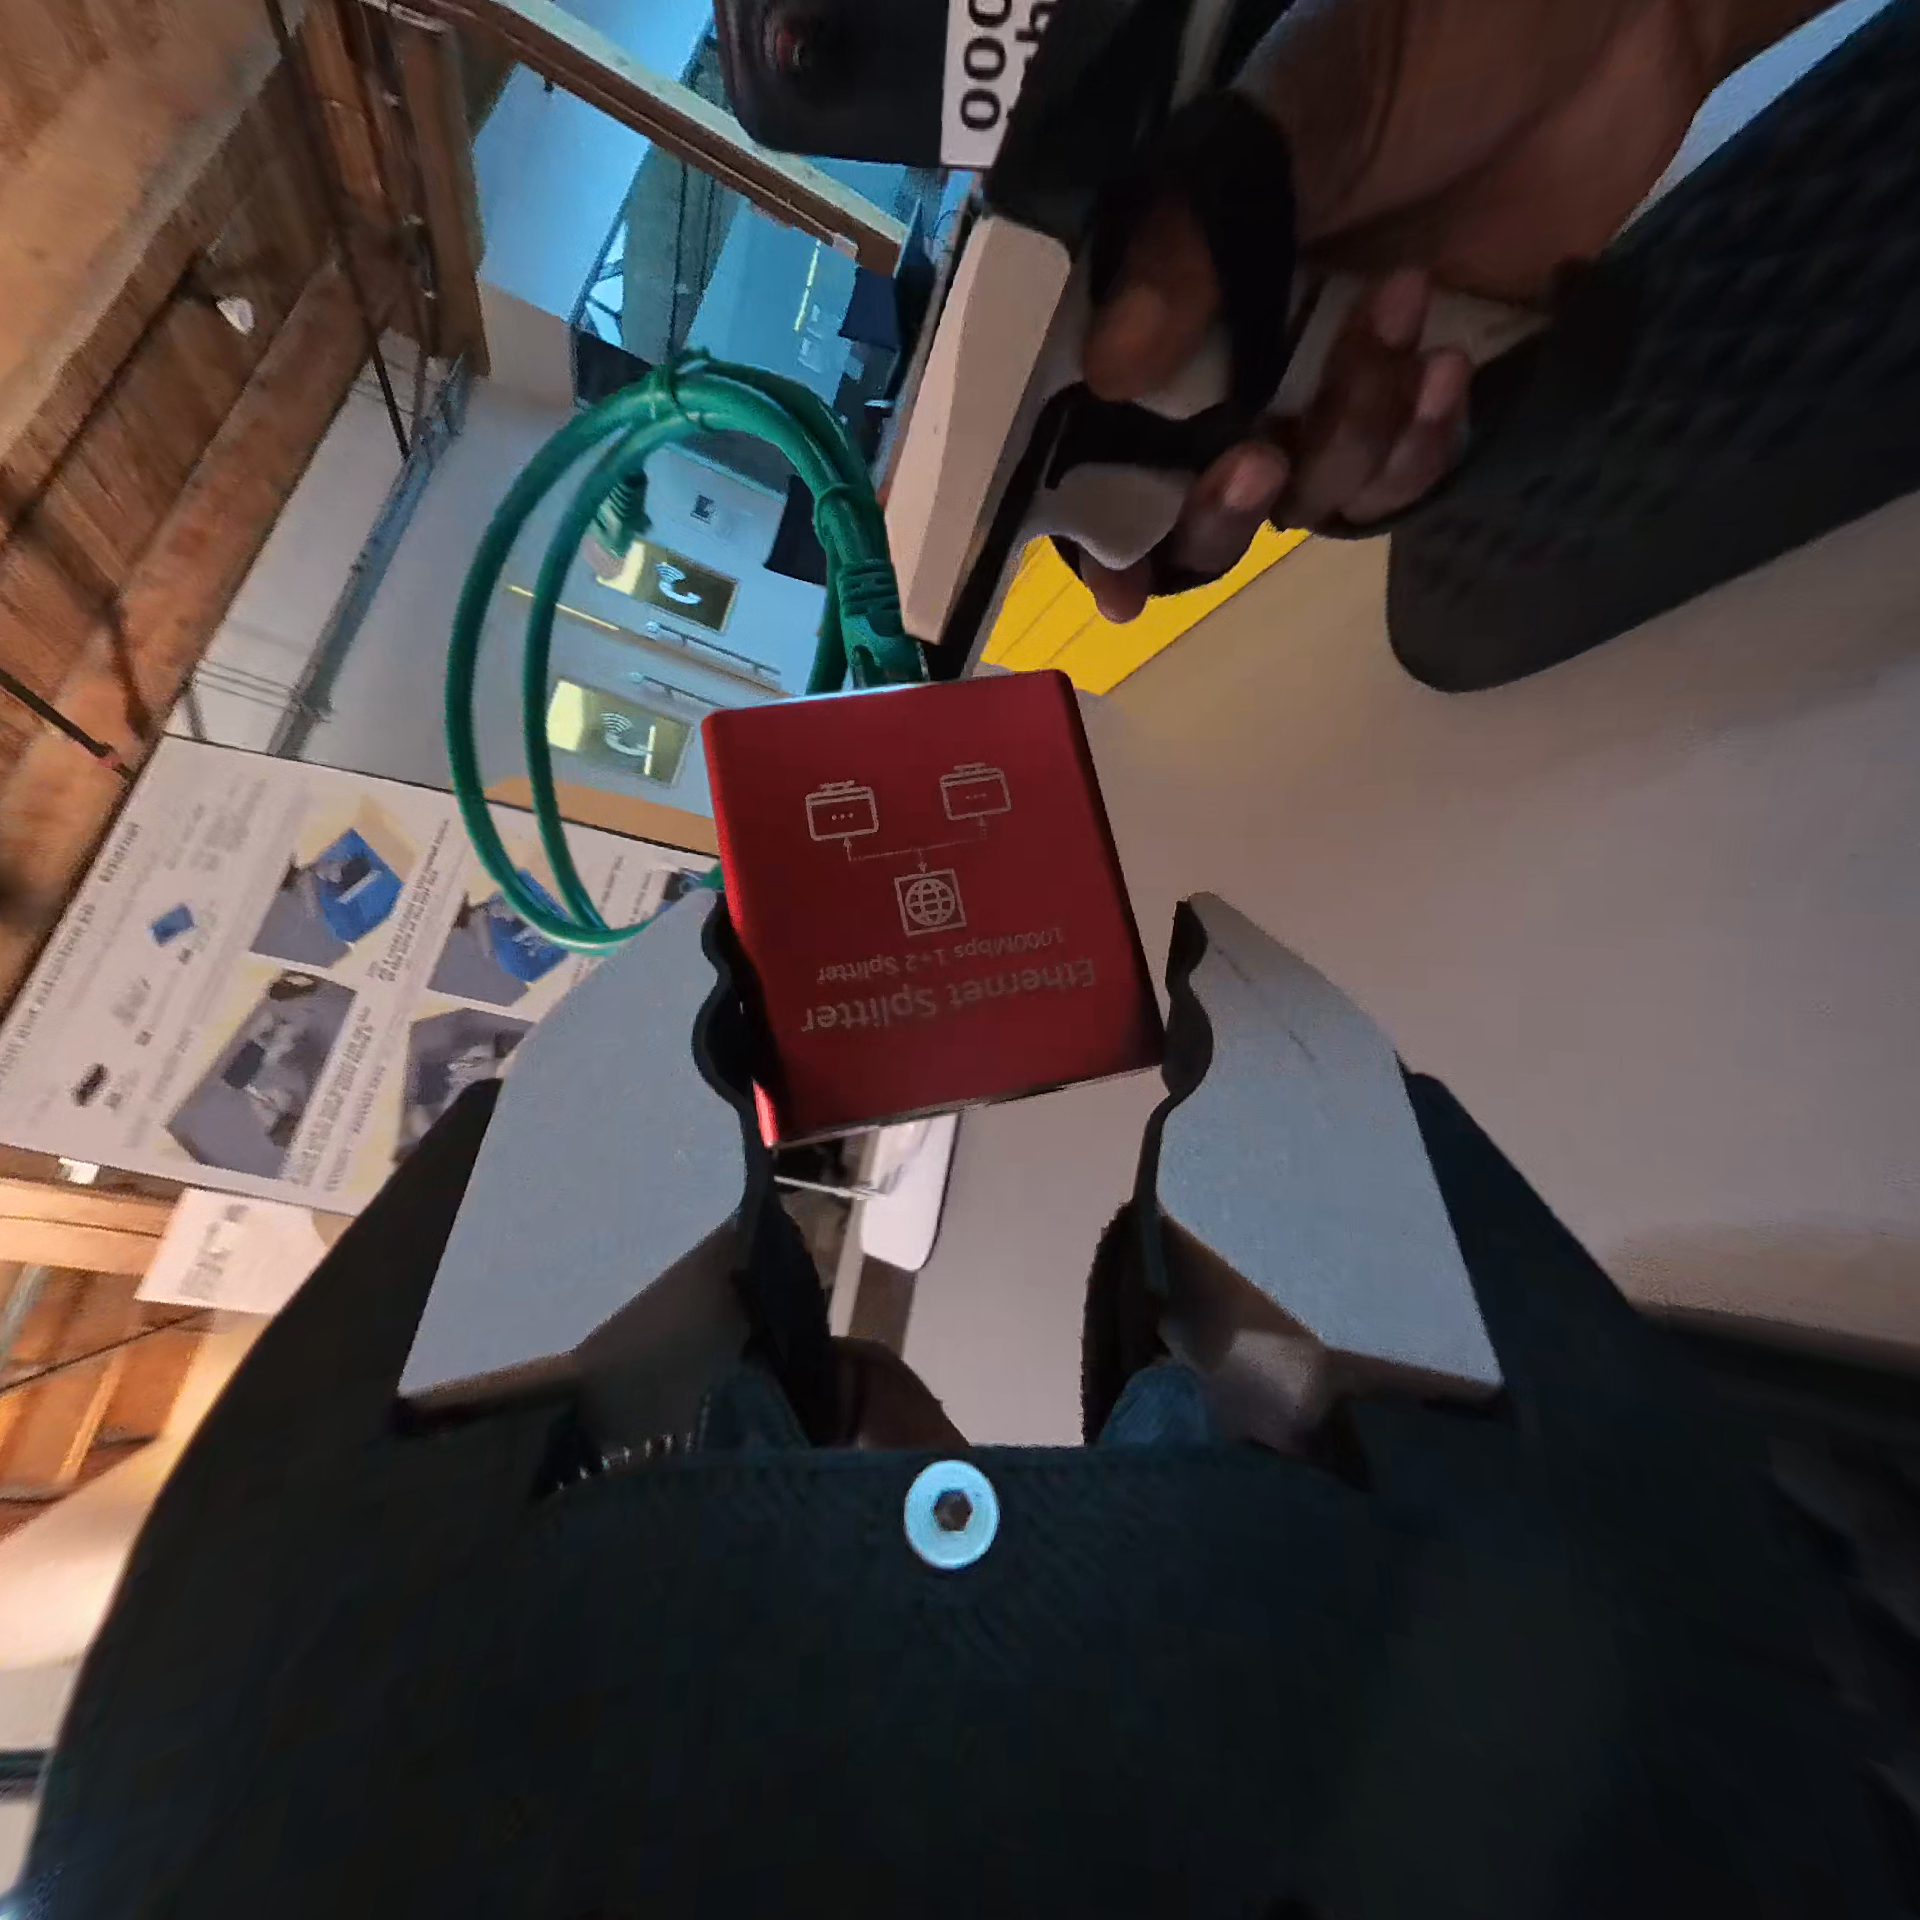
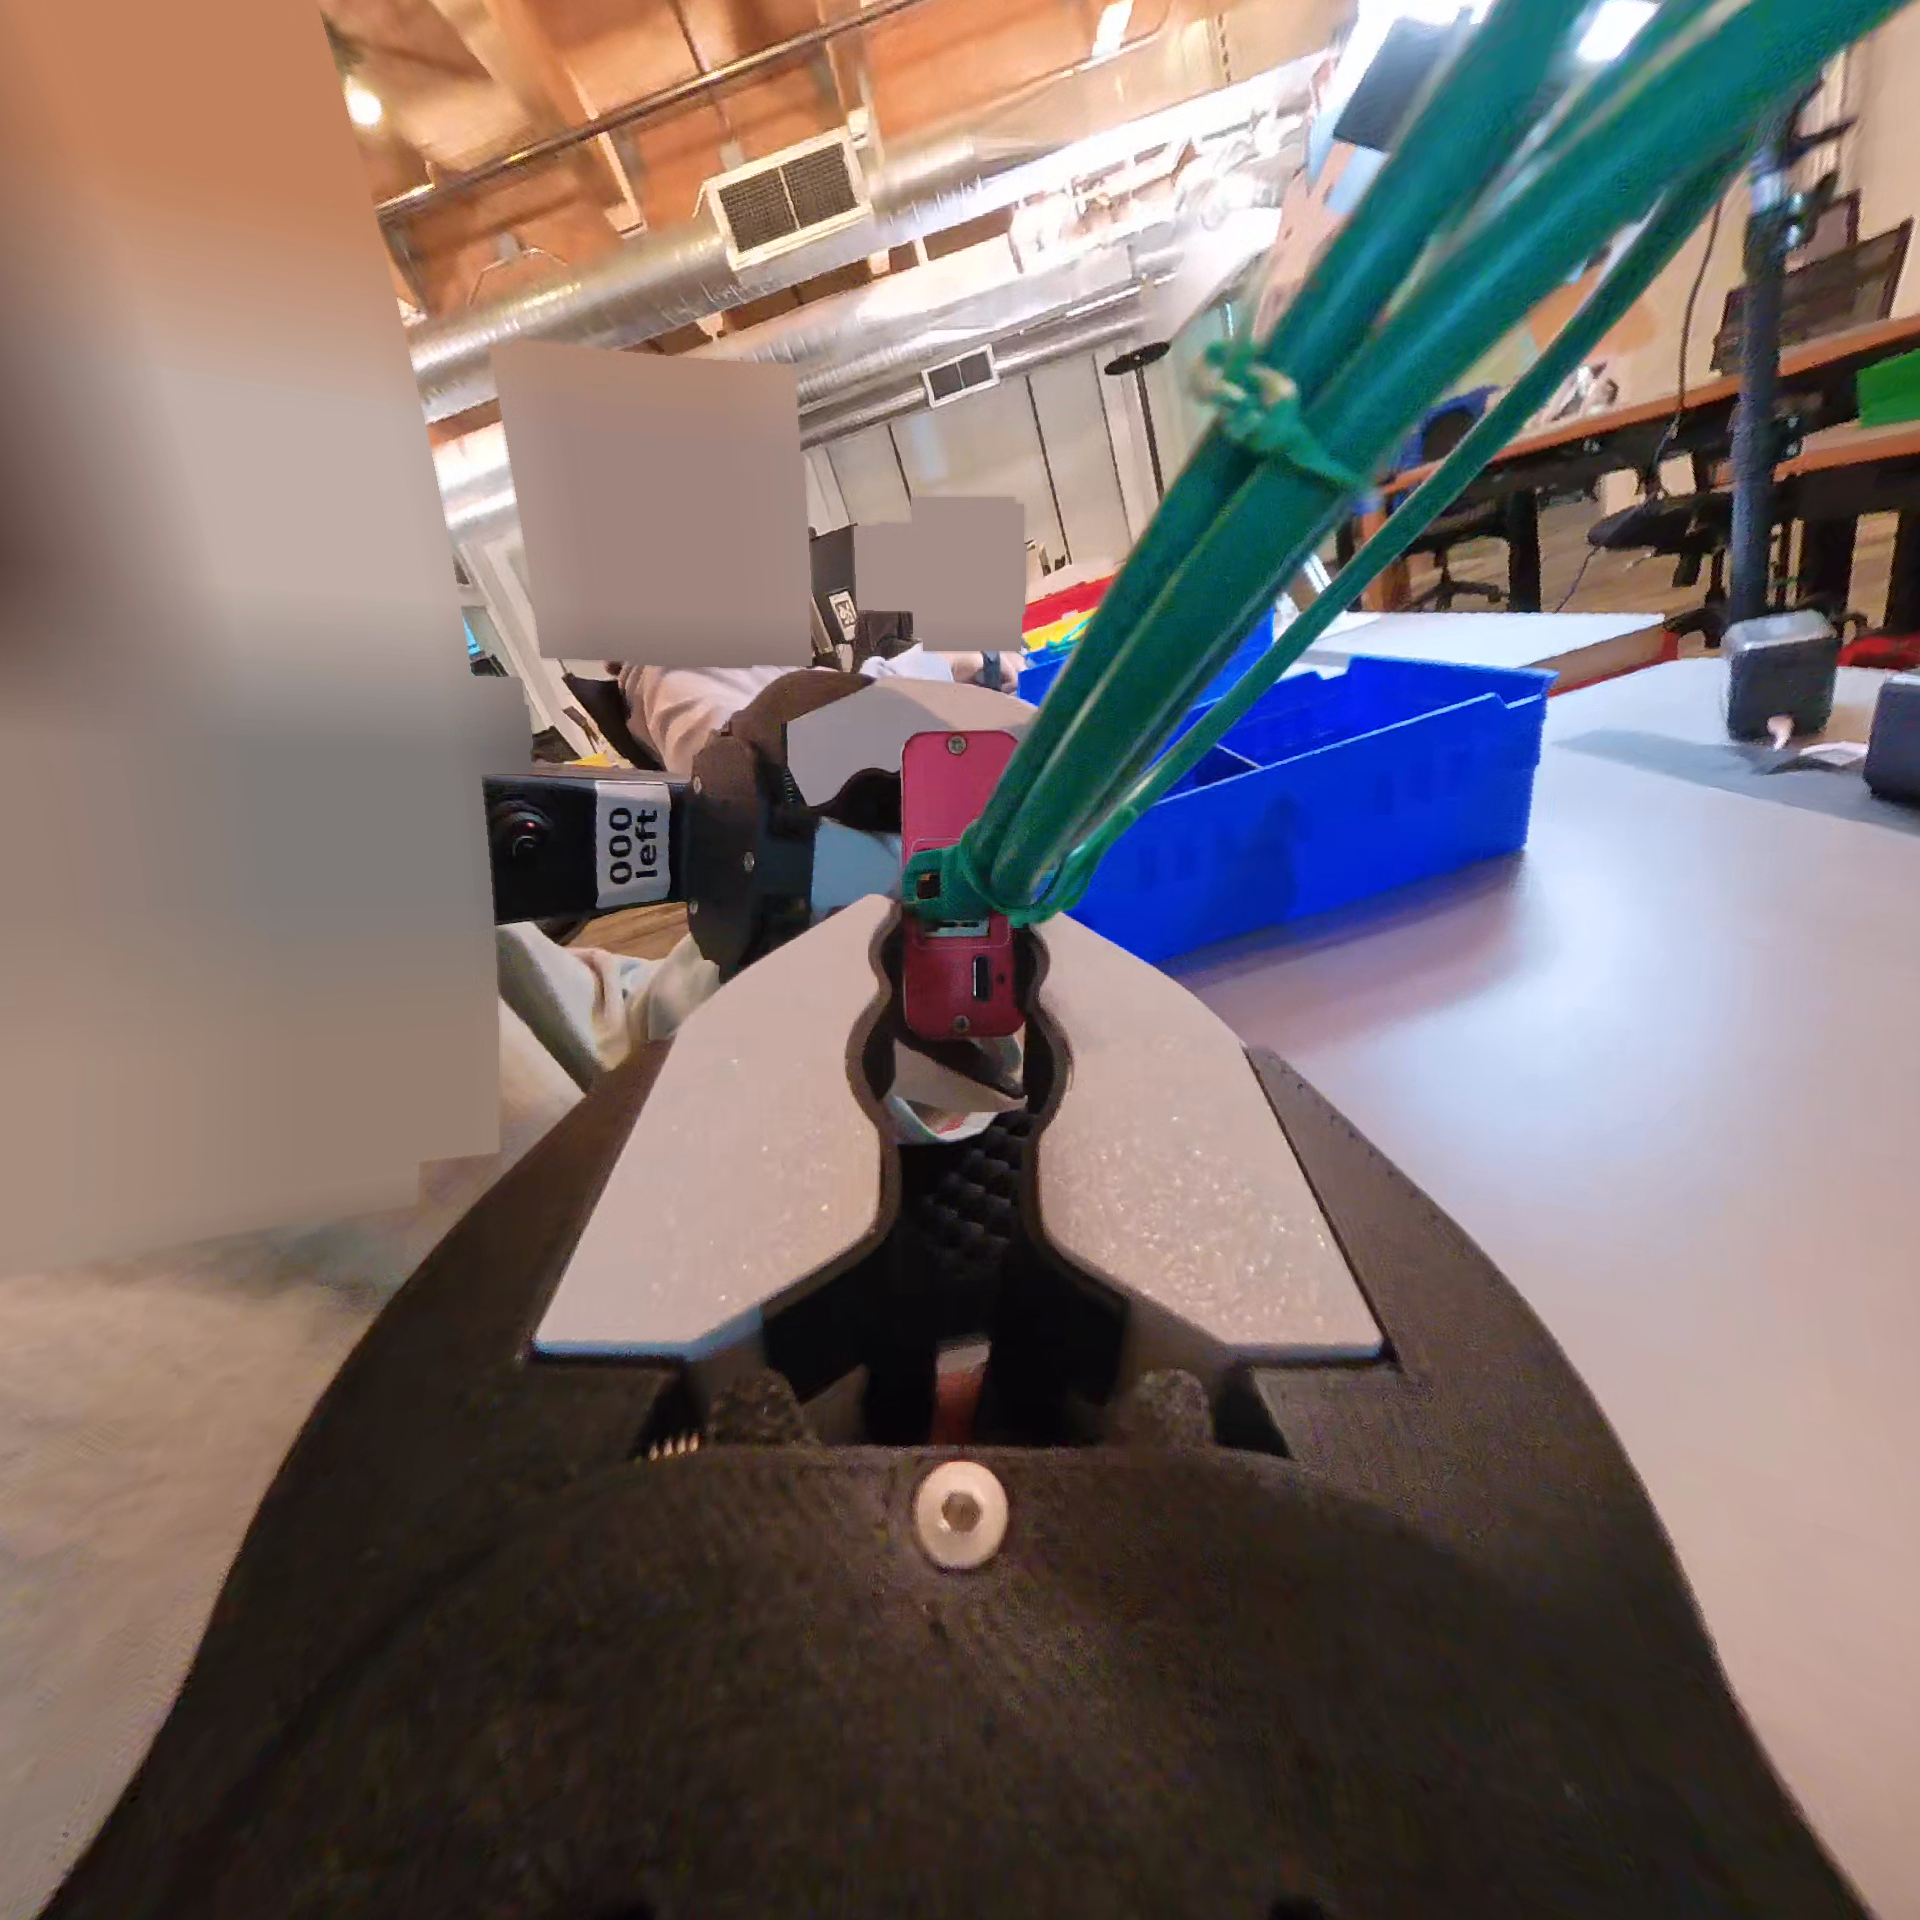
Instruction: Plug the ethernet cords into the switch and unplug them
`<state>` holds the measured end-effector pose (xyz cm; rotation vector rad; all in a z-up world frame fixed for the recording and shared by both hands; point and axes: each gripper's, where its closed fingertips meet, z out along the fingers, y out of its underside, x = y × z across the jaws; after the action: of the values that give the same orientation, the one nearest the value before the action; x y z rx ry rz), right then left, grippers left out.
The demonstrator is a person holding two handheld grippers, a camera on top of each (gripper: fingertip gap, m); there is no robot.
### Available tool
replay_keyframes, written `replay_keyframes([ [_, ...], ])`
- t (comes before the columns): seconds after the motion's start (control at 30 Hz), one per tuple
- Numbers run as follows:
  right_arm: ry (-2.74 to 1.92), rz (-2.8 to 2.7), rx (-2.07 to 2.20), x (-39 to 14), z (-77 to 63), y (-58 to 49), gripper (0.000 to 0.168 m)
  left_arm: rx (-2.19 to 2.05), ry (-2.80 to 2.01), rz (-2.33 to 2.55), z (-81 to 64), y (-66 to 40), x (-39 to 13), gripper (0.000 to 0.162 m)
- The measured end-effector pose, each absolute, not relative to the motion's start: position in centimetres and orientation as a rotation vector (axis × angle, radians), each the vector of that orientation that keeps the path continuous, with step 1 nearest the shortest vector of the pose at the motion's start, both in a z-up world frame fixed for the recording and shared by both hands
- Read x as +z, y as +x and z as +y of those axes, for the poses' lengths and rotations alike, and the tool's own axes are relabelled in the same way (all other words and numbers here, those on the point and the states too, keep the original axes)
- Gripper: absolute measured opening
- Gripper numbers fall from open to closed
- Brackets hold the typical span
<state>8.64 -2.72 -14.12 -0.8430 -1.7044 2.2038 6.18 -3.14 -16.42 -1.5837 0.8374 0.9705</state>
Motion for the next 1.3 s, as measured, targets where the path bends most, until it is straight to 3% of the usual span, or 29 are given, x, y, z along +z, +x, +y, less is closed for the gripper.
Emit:
replay_keyframes([
  [0.07,-0.81,-1.701,2.214,-13.9,-2.9,8.9,0.015,1.027,-1.578,0.87,-3.3,6.0,-16.2,0.078],
  [0.23,-0.766,-1.678,2.258,-13.4,-3.2,9.3,0.024,1.081,-1.554,0.92,-3.5,6.1,-15.8,0.078],
  [0.4,-0.789,-1.646,2.265,-13.5,-3.1,8.8,0.017,1.1,-1.551,0.952,-3.5,6.1,-15.9,0.078],
  [0.83,-0.527,-1.597,1.933,-13.5,-3.6,9.2,0.014,1.095,-1.538,0.93,-3.2,6.3,-15.7,0.071],
  [1.3,-0.625,-1.363,2.245,-13.9,-2.9,9.4,0.013,1.079,-1.527,0.713,-1.9,6.3,-16.0,0.074],
])
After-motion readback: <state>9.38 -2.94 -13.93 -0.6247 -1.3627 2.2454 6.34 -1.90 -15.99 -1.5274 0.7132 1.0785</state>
